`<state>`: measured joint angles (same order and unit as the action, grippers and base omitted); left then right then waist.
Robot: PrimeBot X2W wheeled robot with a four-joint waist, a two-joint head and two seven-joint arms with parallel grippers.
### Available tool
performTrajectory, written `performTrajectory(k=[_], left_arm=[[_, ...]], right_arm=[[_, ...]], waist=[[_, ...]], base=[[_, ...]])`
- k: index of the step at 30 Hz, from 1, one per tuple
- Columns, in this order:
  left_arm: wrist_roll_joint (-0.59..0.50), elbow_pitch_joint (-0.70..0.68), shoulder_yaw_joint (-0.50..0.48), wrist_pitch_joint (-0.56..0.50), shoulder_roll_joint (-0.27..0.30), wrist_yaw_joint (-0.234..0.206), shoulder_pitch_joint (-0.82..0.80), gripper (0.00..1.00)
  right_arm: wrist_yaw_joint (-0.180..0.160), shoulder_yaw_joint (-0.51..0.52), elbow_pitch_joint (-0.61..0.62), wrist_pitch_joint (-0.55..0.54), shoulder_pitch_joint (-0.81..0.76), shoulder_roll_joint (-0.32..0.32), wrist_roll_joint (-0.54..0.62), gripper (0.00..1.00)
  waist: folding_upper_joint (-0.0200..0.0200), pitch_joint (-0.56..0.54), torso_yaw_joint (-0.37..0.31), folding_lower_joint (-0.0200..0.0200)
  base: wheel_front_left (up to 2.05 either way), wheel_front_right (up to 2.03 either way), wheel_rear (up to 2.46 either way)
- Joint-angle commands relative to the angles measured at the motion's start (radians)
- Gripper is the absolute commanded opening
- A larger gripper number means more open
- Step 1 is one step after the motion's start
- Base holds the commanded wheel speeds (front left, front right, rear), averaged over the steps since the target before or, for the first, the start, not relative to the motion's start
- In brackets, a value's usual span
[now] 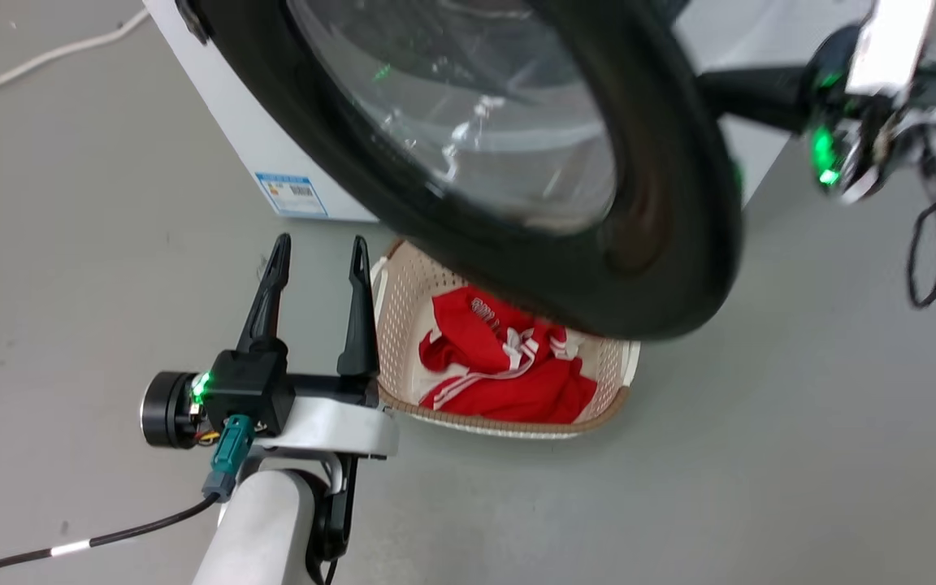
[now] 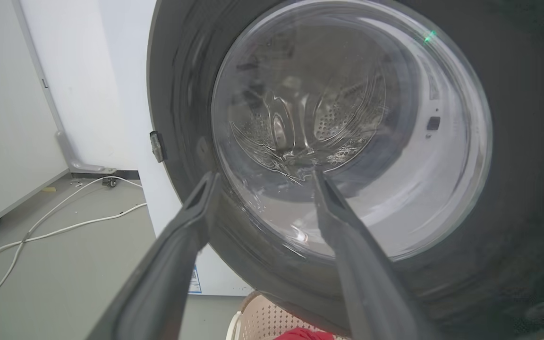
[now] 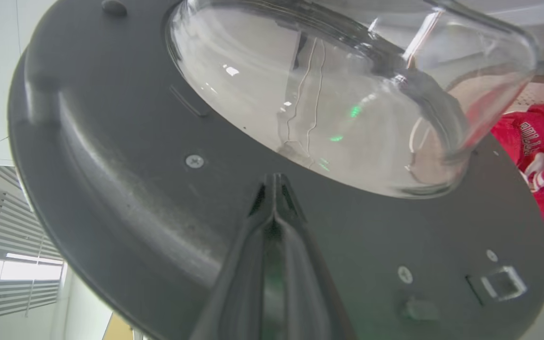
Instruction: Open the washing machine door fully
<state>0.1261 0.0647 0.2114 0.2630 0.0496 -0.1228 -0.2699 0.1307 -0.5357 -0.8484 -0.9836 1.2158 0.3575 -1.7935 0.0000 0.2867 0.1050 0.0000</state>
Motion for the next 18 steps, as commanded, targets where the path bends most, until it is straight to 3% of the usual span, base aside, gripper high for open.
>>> performTrajectory(k=[1, 9, 18], left_arm=[[0.0, 0.007, -0.006, 0.003, 0.001, 0.007, 0.018, 1.0], [0.008, 0.016, -0.019, 0.003, 0.001, 0.026, 0.056, 1.0], [-0.011, 0.027, -0.021, 0.003, 0.001, 0.042, 0.07, 1.0]], right_arm=[[0.0, -0.011, 0.024, -0.01, -0.048, -0.018, -0.012, 0.0], [0.0, -0.053, 0.142, 0.007, -0.199, -0.068, -0.041, 0.0], [0.0, -0.083, 0.23, 0.109, -0.302, -0.127, -0.067, 0.0]], waist=[[0.0, -0.051, -0.002, 0.0], [0.0, -0.112, 0.008, 0.0], [0.0, -0.145, 0.025, 0.0]], base=[[0.0, 0.0, 0.0], [0.0, 0.0, 0.0], [0.0, 0.0, 0.0]])
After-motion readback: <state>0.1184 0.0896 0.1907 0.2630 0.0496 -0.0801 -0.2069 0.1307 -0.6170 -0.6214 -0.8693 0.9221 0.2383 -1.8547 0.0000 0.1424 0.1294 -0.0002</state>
